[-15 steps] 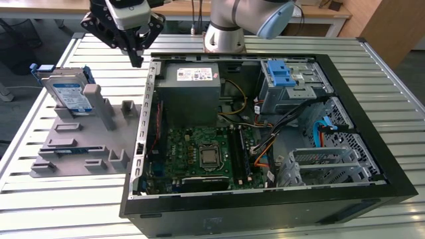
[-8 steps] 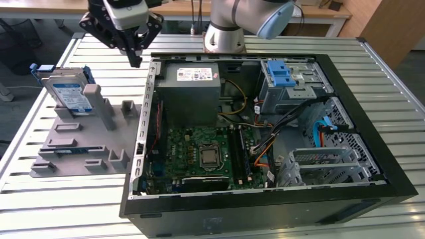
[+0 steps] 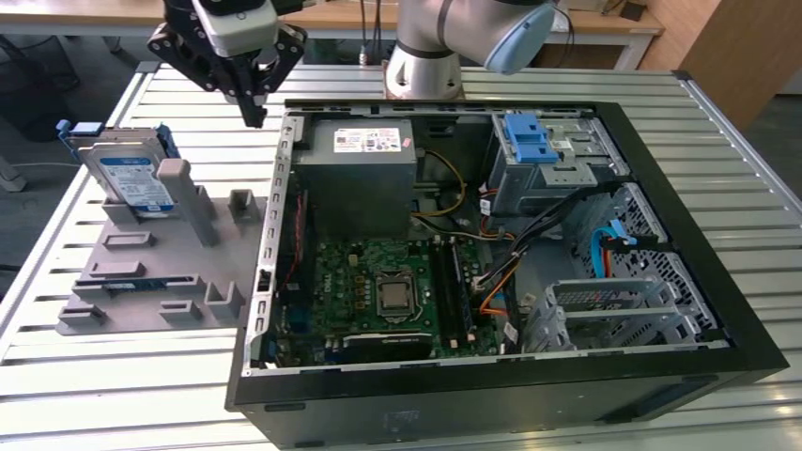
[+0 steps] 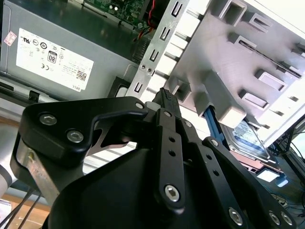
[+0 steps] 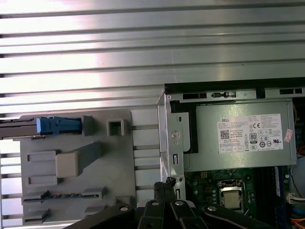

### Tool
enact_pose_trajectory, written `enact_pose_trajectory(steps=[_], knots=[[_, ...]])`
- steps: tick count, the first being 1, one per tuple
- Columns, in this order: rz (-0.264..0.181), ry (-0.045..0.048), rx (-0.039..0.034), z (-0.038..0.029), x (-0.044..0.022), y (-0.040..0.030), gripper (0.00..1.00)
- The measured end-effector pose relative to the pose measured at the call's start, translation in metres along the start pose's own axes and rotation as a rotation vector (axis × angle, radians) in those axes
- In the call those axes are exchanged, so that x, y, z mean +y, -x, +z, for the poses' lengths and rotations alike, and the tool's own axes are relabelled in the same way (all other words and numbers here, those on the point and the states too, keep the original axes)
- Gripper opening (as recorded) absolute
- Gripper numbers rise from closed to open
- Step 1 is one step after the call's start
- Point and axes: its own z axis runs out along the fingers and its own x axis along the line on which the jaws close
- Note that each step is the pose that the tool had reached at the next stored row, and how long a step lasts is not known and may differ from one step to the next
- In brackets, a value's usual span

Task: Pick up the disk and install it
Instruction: 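Reach for the disk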

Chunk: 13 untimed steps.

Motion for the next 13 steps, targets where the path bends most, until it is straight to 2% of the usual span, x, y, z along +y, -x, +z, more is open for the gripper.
enact_pose_trajectory(steps=[13], knots=[[0.000, 0.0000, 0.0000, 0.0000, -0.0003, -0.0045, 0.11]])
